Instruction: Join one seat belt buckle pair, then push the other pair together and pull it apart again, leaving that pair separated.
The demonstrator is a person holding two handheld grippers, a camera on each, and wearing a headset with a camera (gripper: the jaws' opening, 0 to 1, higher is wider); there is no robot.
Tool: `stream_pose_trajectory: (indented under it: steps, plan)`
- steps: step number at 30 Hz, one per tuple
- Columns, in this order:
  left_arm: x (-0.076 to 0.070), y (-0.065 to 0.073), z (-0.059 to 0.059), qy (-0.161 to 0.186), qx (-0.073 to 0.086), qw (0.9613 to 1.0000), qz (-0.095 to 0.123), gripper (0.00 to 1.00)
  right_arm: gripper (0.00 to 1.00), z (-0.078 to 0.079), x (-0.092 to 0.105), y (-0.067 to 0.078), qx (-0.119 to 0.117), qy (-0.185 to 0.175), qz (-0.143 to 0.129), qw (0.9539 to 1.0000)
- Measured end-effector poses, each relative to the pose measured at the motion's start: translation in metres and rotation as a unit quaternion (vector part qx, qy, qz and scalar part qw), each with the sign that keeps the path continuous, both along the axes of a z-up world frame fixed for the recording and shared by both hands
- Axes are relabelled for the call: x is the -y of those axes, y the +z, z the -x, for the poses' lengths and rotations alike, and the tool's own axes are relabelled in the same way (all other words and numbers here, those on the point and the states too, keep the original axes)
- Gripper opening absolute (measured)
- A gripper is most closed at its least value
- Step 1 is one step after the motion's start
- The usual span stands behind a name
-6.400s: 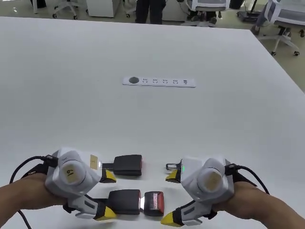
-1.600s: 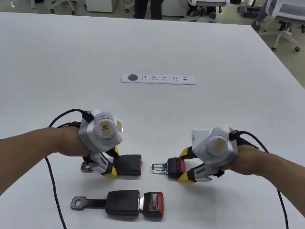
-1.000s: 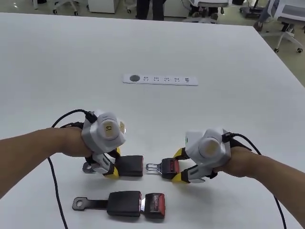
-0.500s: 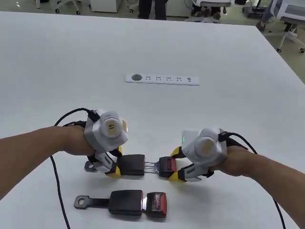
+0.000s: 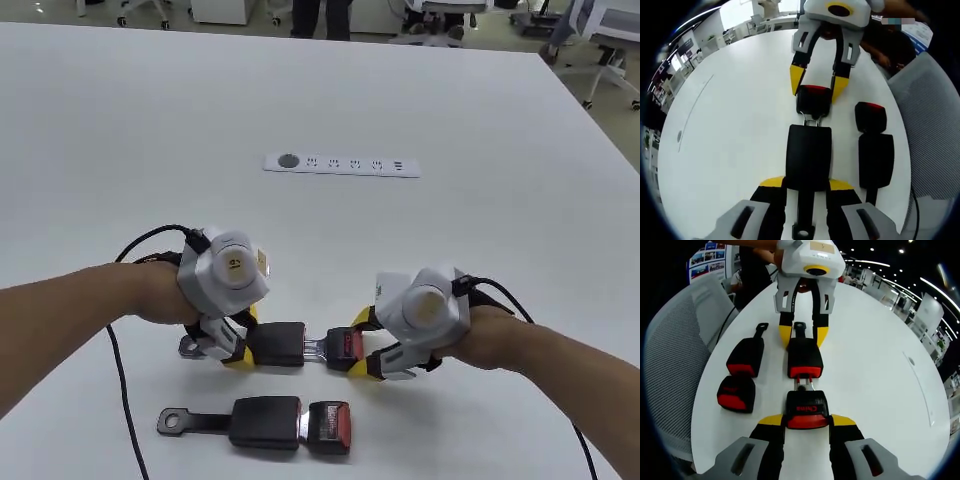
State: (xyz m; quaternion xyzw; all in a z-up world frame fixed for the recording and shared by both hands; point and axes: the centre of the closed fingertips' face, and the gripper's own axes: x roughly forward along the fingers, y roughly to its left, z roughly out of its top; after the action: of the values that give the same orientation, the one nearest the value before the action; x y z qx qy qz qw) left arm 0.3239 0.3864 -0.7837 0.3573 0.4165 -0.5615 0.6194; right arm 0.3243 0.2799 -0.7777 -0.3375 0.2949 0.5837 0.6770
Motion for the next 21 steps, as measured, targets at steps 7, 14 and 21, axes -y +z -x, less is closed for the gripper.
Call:
stream_pose_trajectory:
  steps: [7, 14, 21]
  plan:
    - [0.0006, 0.0009, 0.0011, -0.002, 0.001, 1.0000, 0.004, 0.31, 0.30, 0.0013, -0.0029, -0.0005, 0.001, -0.001, -0.004, 1.0000]
    - [-0.0004, 0.0002, 0.0007, -0.003, 0.001, 1.0000, 0.007, 0.31, 0.30, 0.0032, -0.0044, 0.0005, -0.001, -0.001, -0.003, 1.0000]
    - [-0.0004, -0.0001, -0.0003, -0.005, 0.001, 1.0000, 0.008, 0.31, 0.29, 0.0040, -0.0049, 0.0007, -0.003, -0.001, -0.003, 1.0000]
